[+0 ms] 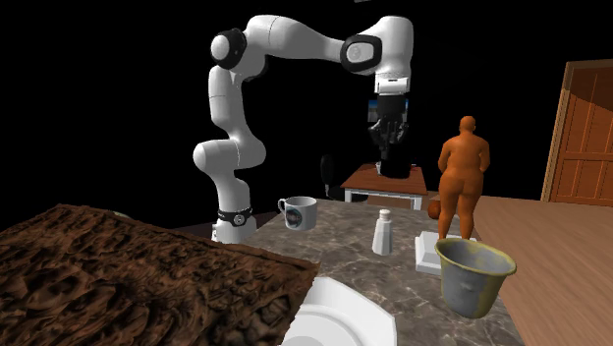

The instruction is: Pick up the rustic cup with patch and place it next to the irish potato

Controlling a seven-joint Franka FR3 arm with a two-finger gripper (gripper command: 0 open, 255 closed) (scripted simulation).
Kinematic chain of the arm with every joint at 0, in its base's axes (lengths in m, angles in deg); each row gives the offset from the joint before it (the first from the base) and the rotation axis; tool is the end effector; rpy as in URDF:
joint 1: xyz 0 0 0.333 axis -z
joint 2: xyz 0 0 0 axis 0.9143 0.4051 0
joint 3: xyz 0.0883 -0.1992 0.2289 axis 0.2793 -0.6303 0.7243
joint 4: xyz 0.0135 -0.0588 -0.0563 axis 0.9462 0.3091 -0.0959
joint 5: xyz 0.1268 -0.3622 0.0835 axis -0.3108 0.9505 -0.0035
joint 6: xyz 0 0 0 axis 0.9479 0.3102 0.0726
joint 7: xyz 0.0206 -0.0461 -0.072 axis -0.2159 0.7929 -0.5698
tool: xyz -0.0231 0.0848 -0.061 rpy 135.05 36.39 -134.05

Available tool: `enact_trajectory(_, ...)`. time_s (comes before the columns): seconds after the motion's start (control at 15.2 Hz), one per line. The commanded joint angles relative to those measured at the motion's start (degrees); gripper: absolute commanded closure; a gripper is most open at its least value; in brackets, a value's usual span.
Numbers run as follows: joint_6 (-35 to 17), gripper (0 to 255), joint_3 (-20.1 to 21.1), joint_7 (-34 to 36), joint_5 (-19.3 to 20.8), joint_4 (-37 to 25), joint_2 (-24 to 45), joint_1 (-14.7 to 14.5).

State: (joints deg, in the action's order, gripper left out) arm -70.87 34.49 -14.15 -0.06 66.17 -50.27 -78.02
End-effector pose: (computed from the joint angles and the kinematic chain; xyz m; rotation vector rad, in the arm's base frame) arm 0.3994 0.3442 0.5162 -3.0611 -0.0219 0.1248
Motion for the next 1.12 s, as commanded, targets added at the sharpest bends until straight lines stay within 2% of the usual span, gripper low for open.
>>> enact_trajectory(0.0,0.34,255,1.53,3.07,2.03,-4.95,4.67,-0.67)
enact_trajectory(0.4,3.02,255,3.96,11.17,9.49,-21.02,19.14,-4.9)
enact_trajectory(1.06,-4.4,255,3.6,10.84,9.83,-14.29,19.95,-4.92)
